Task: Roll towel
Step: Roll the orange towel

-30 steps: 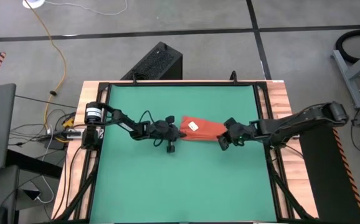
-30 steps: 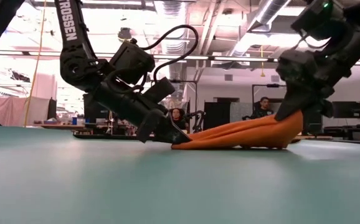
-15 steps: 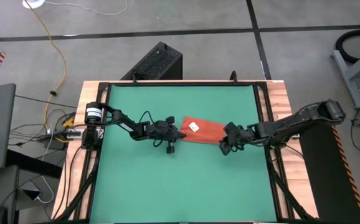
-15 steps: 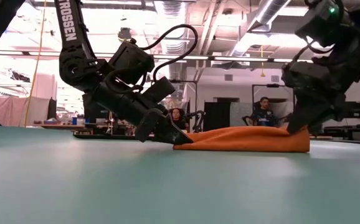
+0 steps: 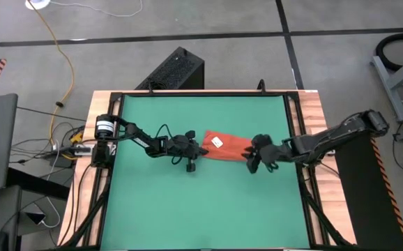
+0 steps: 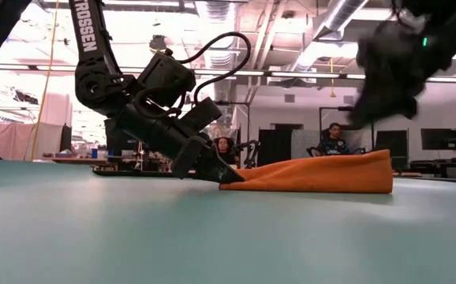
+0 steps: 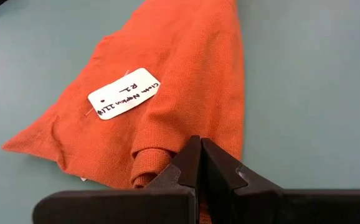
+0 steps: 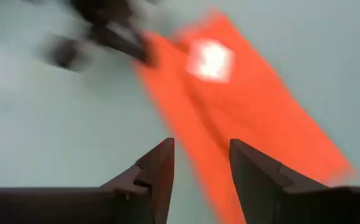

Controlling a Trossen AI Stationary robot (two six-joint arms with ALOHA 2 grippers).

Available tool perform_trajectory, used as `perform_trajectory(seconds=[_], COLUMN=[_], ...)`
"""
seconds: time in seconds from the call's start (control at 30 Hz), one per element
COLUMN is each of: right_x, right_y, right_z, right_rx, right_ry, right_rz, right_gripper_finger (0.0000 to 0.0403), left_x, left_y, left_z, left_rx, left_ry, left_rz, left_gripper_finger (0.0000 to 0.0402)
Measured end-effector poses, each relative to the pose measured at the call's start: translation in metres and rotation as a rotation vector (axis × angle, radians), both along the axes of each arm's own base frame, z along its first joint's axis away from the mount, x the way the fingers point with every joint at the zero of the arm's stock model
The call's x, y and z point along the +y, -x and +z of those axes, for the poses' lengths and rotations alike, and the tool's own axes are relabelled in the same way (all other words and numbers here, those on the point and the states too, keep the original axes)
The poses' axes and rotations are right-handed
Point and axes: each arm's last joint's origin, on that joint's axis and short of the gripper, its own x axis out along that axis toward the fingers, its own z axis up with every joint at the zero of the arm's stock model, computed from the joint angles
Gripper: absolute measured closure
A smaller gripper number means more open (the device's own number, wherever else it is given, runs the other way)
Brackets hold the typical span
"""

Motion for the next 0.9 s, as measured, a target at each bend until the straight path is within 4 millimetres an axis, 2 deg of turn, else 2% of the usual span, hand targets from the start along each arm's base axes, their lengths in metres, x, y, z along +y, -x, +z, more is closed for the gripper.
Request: perform_trajectory(seconds=[0.1, 0.23, 0.47, 0.73, 0.9], right_x=[0.013, 0.018, 0.007, -0.004, -0.009], right_y=[-0.010, -0.017, -0.023, -0.020, -0.020], right_z=[0.002, -0.018, -0.042, -0.047, -0.059], right_rx=[-0.060, 0.056, 0.224, 0.292, 0.385], right_ry=[0.049, 0.078, 0.091, 0.091, 0.098], right_rz=[0.097, 0.129, 0.093, 0.039, 0.010], right_gripper_finger=[0.0242, 0.0259, 0.0277, 0.0278, 0.0278], left_x=[0.000, 0.000, 0.000, 0.000, 0.000], left_y=[0.000, 0.000, 0.000, 0.000, 0.000], left_z=[0.000, 0.000, 0.000, 0.000, 0.000], left_rx=[0.000, 0.000, 0.000, 0.000, 0.000], left_ry=[0.001, 0.001, 0.005, 0.006, 0.006], left_rz=[0.001, 0.001, 0.004, 0.004, 0.005], left_gripper_finger=[0.0401, 0.0401, 0.0401, 0.0401, 0.0401])
